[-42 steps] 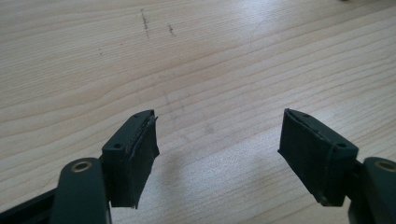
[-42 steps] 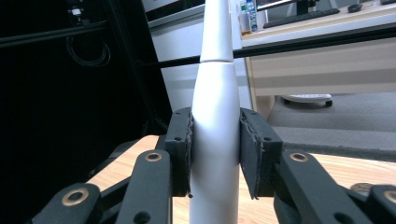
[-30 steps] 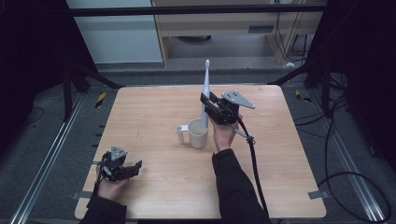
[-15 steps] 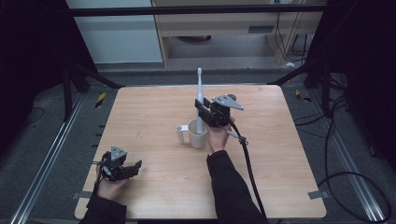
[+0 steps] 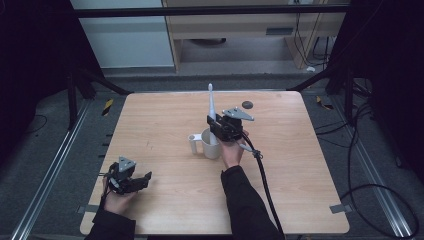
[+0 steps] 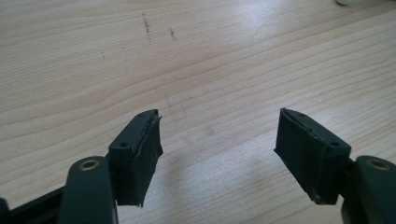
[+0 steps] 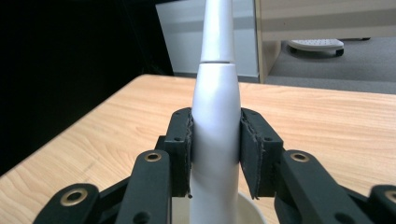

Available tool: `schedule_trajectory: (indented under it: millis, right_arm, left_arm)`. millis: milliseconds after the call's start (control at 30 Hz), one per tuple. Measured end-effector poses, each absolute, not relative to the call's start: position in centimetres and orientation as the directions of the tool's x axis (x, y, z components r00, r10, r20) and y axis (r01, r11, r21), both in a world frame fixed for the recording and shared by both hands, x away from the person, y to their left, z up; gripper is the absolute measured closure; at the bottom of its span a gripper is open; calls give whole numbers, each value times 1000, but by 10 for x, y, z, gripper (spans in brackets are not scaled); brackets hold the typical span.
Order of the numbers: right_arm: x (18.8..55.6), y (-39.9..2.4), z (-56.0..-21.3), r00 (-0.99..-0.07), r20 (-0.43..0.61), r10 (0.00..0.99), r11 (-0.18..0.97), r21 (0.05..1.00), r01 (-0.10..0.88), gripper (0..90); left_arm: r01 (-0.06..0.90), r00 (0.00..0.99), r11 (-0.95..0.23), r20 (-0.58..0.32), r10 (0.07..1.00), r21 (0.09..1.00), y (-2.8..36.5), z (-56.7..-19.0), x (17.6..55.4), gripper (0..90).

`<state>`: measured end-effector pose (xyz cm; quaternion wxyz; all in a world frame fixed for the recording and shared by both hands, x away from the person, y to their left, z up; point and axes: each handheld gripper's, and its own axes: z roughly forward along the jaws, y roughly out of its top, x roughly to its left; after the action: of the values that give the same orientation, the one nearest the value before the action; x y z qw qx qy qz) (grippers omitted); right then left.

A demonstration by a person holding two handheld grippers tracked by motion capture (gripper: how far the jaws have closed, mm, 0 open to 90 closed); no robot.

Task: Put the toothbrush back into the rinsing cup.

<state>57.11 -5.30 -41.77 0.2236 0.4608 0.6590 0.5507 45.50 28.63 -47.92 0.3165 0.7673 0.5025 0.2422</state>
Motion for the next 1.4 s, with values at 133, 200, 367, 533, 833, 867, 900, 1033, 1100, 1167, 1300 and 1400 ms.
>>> schedule_trajectory:
  millis: [133,200,367,533,833,867,900,1033,1100,1167,1300,1400]
  right_arm:
    - [570,-51,-420,-478,197,856,-4,927,374,664]
    - [570,-51,-421,-479,193,856,7,924,383,663]
    - [571,-51,-423,-486,180,855,45,908,416,663]
    - [569,-53,-425,-488,163,857,69,904,422,662]
    - [568,-58,-433,-485,160,860,81,895,440,658]
    - [568,-58,-433,-486,160,859,81,895,439,657]
    - [568,-58,-433,-487,157,859,85,894,439,655]
    - [566,-60,-429,-491,159,856,77,902,425,604]
    - [565,-62,-428,-489,153,859,79,903,423,566]
    - [564,-63,-427,-487,140,862,89,904,418,551]
    - [561,-66,-426,-496,117,860,115,904,413,459]
    - [558,-67,-423,-506,112,855,130,898,420,321]
  left_arm:
    - [617,379,-296,55,924,729,286,-479,455,300]
    - [617,379,-297,55,924,729,286,-479,455,300]
    - [616,379,-297,55,924,730,286,-479,455,300]
    - [617,380,-298,56,923,729,286,-479,455,300]
    - [617,380,-298,56,923,728,286,-479,455,300]
    - [617,380,-299,56,923,728,286,-479,455,300]
    - [617,380,-299,56,923,728,286,-479,455,299]
    - [618,381,-299,56,923,727,286,-479,455,299]
    - [617,381,-299,56,923,728,285,-479,455,299]
    - [617,381,-299,57,923,728,285,-479,455,299]
    - [618,380,-299,56,923,727,286,-480,455,297]
    - [618,379,-298,57,924,727,286,-480,455,297]
